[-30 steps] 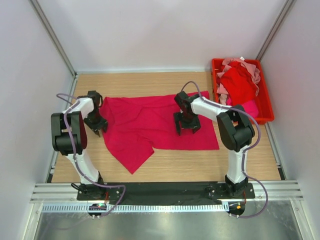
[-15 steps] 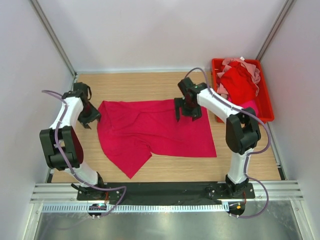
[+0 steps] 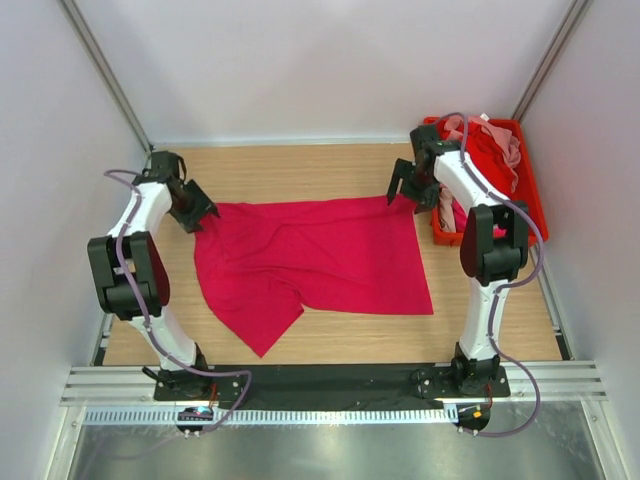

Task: Fold and stack the t-shirts
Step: Fold the tshirt

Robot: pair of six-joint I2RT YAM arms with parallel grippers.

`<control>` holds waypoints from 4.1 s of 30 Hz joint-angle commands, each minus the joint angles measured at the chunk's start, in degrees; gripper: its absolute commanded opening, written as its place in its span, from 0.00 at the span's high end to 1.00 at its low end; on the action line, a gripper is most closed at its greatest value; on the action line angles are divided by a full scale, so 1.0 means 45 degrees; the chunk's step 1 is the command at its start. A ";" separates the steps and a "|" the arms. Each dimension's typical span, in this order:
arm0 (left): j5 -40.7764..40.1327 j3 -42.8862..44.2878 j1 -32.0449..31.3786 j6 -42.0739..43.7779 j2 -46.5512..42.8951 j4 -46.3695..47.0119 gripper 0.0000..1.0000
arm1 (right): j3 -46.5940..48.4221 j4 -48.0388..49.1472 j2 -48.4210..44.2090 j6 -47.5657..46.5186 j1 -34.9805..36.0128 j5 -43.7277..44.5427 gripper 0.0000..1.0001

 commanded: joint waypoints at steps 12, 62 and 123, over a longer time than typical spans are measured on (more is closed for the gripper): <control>-0.0649 -0.2295 -0.0814 -0.0305 -0.0825 0.0240 0.62 | 0.0250 0.0312 0.0337 -0.0388 -0.0298 -0.0635 0.22; -0.0260 -0.0811 -0.1224 -0.0227 -0.0549 -0.0051 1.00 | 0.1578 0.1386 0.1841 0.0100 -0.0670 0.1416 0.52; -0.0573 0.1709 -0.0364 -0.0715 -0.1058 -0.1809 1.00 | 0.4333 -0.2480 0.2446 0.0158 -0.0904 -0.0223 0.99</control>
